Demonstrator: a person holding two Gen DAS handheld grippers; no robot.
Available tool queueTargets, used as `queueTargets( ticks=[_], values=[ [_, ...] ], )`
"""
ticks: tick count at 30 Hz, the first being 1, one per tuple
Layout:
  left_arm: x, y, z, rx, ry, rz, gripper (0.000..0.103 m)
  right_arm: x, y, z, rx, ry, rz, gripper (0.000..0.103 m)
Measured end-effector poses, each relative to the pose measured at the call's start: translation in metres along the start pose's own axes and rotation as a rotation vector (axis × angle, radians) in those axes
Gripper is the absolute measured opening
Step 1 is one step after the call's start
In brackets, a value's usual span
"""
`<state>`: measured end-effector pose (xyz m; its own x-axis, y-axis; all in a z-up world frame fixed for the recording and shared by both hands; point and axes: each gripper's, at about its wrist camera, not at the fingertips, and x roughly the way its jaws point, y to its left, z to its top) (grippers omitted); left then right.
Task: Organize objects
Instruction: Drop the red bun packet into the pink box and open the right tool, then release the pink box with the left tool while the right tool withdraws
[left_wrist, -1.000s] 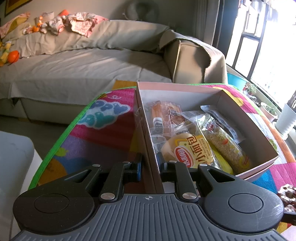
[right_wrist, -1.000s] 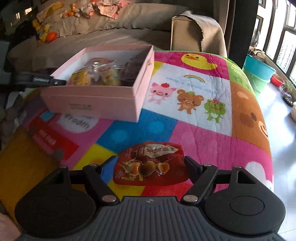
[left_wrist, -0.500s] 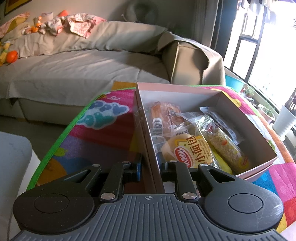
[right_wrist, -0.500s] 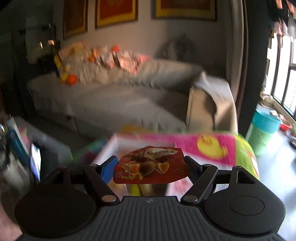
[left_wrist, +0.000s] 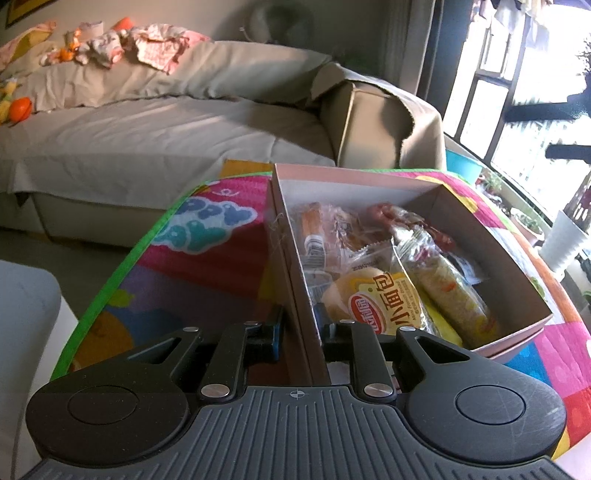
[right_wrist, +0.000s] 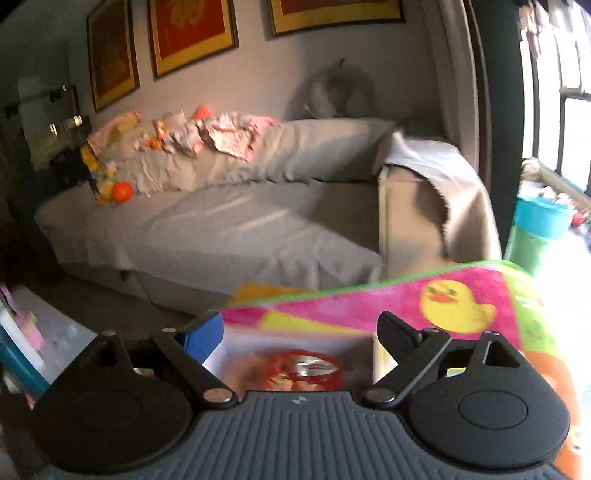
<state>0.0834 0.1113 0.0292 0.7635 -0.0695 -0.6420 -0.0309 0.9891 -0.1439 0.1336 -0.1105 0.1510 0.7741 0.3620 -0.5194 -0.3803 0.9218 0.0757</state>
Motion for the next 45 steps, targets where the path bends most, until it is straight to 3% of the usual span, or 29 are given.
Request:
queueTargets(
  ticks=[4,10,14,20,24,27,29,31,33,37,42,45],
  values=[
    [0.0,0.001,-0.001,-0.003,-0.004,-0.005,0.021,-0.025,-0.009,-0.045,-0.11,0.041,-0.03,0.096],
    [0.001,-0.001,-0.002,0.0,-0.006,0.005,0.02,-0.036,-0.012,-0.112,-0.173,0.173,0.02,0.096],
    [0.003,-0.009,0.0,0.028,-0.005,0.039,0.018,-0.021,-0.012,-0.137,-0.142,0.208,0.036,0.081],
    [0.03,-0.035,0.015,0.097,-0.006,0.071,0.016,0.003,-0.038,-0.142,-0.017,0.204,0.048,0.074],
    [0.067,-0.068,0.041,0.148,-0.005,0.033,0.016,0.013,-0.051,-0.13,-0.009,0.16,0.009,0.075],
    [0.101,-0.09,0.064,0.2,-0.051,0.021,0.015,0.034,-0.072,-0.115,0.027,0.161,-0.071,0.075],
    [0.116,-0.094,0.074,0.215,-0.057,0.039,0.028,0.048,-0.087,-0.107,0.064,0.16,-0.106,0.076],
    [0.125,-0.089,0.079,0.197,-0.05,0.101,0.067,0.055,-0.094,-0.105,0.065,0.149,-0.122,0.081],
    [0.124,-0.082,0.077,0.179,-0.063,0.112,0.085,0.057,-0.093,-0.108,0.032,0.123,-0.147,0.094],
    [0.097,-0.075,0.073,0.122,-0.137,0.128,0.087,0.042,-0.095,-0.12,0.068,0.1,-0.214,0.1],
    [0.013,-0.09,0.034,0.112,-0.328,0.126,0.084,-0.012,-0.09,-0.141,0.155,0.089,-0.13,0.103],
    [-0.019,-0.098,-0.004,0.121,-0.267,0.097,0.084,-0.033,-0.078,-0.162,0.145,0.117,-0.121,0.103]
  ],
)
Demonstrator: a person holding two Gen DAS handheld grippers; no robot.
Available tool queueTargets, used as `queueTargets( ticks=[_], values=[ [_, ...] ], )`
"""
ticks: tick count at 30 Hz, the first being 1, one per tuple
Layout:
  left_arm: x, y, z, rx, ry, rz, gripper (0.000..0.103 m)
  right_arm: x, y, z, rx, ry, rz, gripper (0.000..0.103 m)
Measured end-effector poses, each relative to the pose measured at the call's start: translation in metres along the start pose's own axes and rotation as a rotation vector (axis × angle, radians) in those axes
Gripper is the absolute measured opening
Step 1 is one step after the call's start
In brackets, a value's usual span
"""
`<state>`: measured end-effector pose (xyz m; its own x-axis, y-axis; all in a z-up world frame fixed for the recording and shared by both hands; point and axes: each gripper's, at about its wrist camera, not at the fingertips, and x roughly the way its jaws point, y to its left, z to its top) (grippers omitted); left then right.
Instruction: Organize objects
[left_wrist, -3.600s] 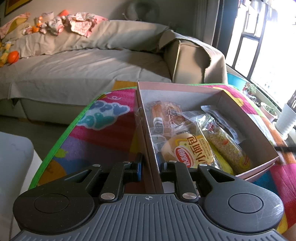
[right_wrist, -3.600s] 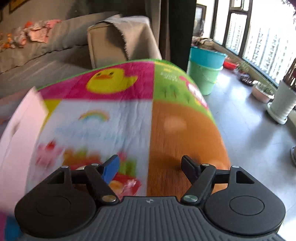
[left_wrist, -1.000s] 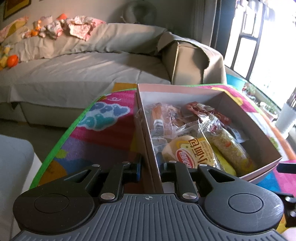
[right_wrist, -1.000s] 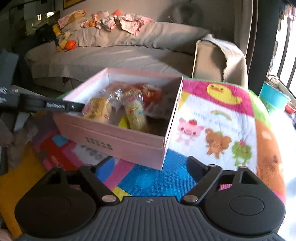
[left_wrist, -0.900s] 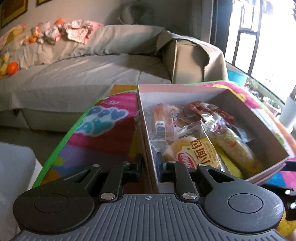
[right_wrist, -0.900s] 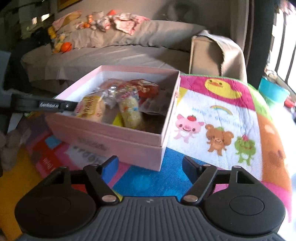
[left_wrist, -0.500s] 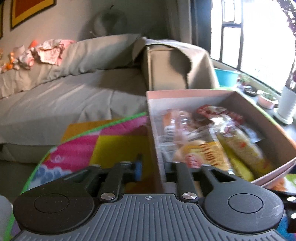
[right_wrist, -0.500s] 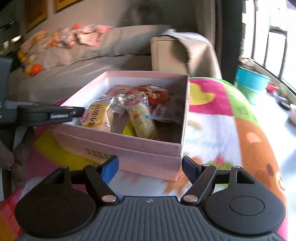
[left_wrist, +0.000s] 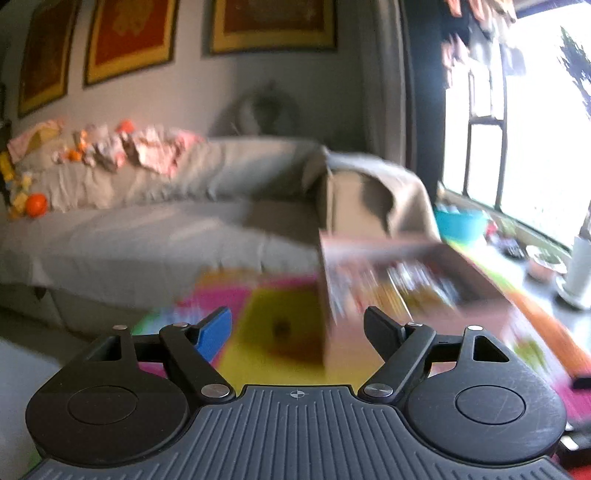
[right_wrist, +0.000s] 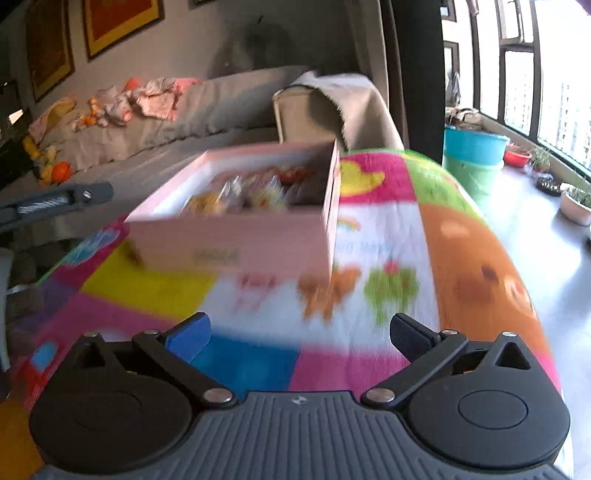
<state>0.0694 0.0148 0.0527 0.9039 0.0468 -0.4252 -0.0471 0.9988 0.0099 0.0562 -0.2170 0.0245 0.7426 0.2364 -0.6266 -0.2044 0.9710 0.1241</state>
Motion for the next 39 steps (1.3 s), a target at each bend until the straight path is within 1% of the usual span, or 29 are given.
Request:
queueTargets(
  ticks=[3,4,7,9,11,12,14,18,28,34,39],
  values=[
    [-0.022,-0.012,-0.04,0.007,0.111,-0.022,0.084,-0.008,0.008,-0.024,-0.024,0.025,-0.013,0.103],
    [-0.027,-0.016,-0.051,0.01,0.133,-0.026,0.084,-0.009,0.012,-0.03,-0.035,0.029,-0.021,0.103],
    [-0.037,-0.023,-0.076,0.013,0.164,-0.017,0.084,-0.007,0.023,-0.042,-0.088,0.027,-0.074,0.103],
    [-0.038,-0.024,-0.087,0.01,0.173,-0.011,0.084,-0.007,0.022,-0.041,-0.095,0.031,-0.078,0.103],
    [-0.038,-0.025,-0.084,0.003,0.162,-0.005,0.084,-0.01,0.018,-0.042,-0.069,0.016,-0.066,0.103],
    [-0.035,-0.025,-0.084,-0.002,0.177,-0.01,0.085,-0.011,0.017,-0.045,-0.065,-0.003,-0.065,0.103],
    [-0.033,-0.027,-0.083,0.002,0.181,-0.003,0.088,-0.012,0.019,-0.05,-0.087,-0.029,-0.07,0.103],
    [-0.034,-0.032,-0.084,0.007,0.188,0.016,0.09,-0.01,0.02,-0.049,-0.081,-0.026,-0.076,0.103],
    [-0.033,-0.028,-0.084,-0.014,0.189,0.005,0.09,-0.007,0.024,-0.049,-0.055,-0.029,-0.105,0.103],
    [-0.033,-0.028,-0.085,-0.014,0.19,0.005,0.09,-0.007,0.023,-0.049,-0.047,-0.03,-0.1,0.103],
    [-0.032,-0.026,-0.085,-0.019,0.193,0.001,0.092,-0.007,0.023,-0.049,-0.048,-0.029,-0.101,0.103]
  ],
)
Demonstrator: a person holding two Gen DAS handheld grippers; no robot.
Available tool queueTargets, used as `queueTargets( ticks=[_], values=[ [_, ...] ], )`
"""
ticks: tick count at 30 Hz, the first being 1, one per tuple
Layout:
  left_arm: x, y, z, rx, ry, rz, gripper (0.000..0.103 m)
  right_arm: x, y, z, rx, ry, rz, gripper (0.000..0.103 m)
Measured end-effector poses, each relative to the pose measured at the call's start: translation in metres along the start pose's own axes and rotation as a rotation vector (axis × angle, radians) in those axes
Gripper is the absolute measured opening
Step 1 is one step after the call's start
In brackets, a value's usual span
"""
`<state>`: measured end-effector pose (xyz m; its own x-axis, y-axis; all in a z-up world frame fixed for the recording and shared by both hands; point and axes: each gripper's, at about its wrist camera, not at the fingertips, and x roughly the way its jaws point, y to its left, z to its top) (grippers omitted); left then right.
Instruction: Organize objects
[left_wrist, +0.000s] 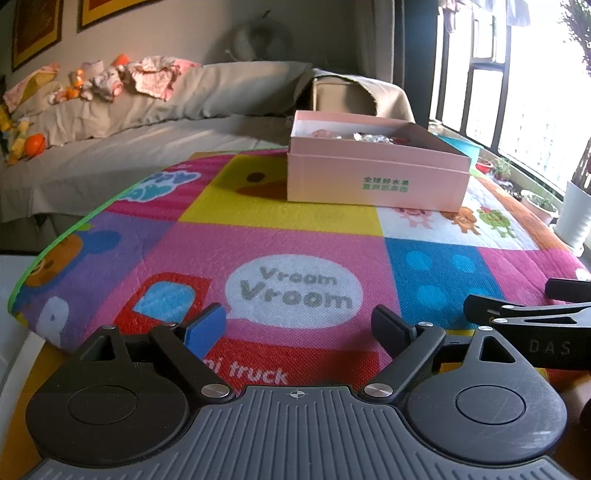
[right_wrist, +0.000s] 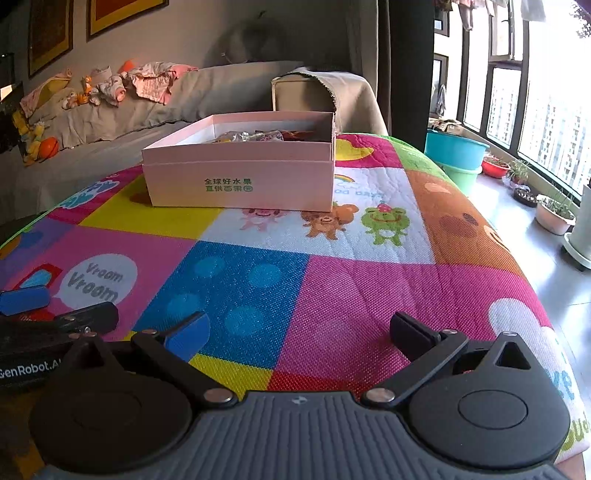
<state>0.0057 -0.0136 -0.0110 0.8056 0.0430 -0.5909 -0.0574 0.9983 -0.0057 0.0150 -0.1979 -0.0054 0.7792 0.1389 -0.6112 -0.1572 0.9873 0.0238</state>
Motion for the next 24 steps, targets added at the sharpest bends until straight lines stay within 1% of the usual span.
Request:
queueTargets(
  ticks=[24],
  values=[
    [0.0014,0.0033,0.0028,0.012,0.004,-0.012,0.093,0.0021,0.001,0.001,-0.003,0.001,-0.012,0.103]
  ],
)
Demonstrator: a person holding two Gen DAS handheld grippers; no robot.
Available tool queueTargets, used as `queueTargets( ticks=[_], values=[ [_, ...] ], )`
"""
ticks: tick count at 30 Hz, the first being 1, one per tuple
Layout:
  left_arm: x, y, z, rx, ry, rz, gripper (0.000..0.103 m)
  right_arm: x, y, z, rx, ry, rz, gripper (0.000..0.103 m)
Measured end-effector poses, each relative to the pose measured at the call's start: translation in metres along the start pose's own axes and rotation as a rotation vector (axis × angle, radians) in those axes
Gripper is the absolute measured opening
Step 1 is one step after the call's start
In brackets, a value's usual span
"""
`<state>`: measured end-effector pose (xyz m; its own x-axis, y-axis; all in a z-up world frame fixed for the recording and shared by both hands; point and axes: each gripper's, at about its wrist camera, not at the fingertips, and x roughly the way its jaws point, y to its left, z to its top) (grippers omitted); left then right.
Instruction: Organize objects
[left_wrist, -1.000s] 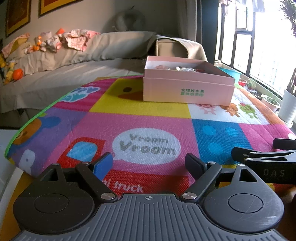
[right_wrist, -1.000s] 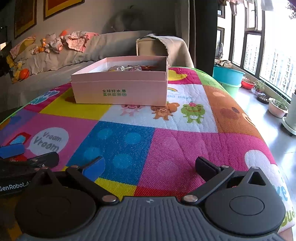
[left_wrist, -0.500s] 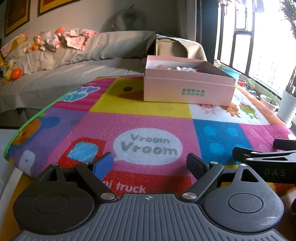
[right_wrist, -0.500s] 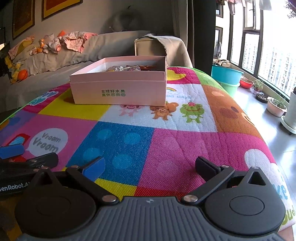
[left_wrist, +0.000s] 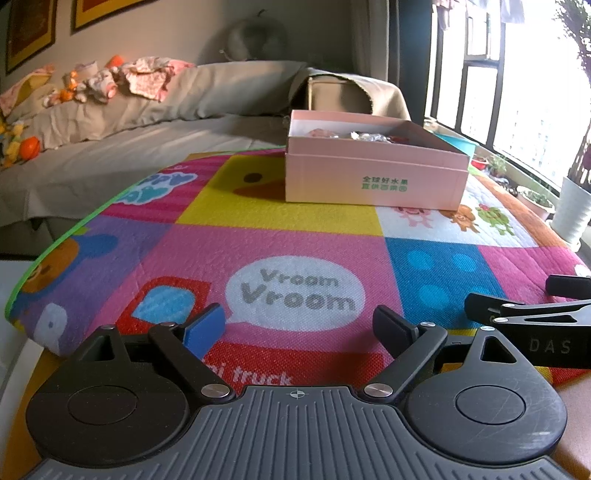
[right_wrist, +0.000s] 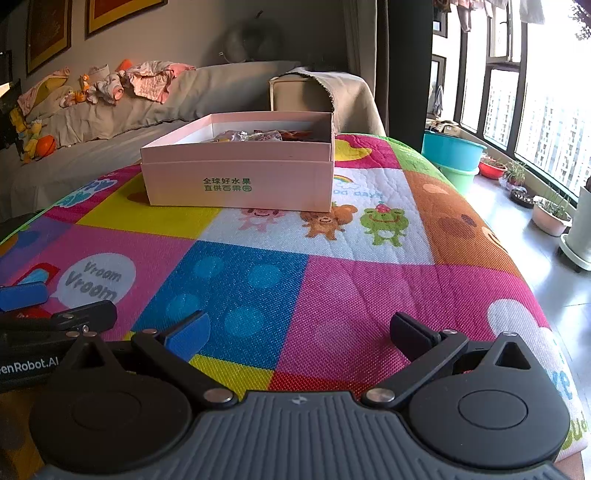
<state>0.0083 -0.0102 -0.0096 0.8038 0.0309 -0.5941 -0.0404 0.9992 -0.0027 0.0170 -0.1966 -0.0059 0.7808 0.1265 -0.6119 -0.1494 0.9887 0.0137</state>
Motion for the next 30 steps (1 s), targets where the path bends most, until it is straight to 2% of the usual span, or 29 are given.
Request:
queueTargets(
  ticks=[30],
  values=[
    [0.0016,0.0031,0.0013,-0.016,-0.002,-0.001,0.093,0.0001,0.0008,-0.0001,-0.001,-0.001,-0.002,0.103]
  ],
)
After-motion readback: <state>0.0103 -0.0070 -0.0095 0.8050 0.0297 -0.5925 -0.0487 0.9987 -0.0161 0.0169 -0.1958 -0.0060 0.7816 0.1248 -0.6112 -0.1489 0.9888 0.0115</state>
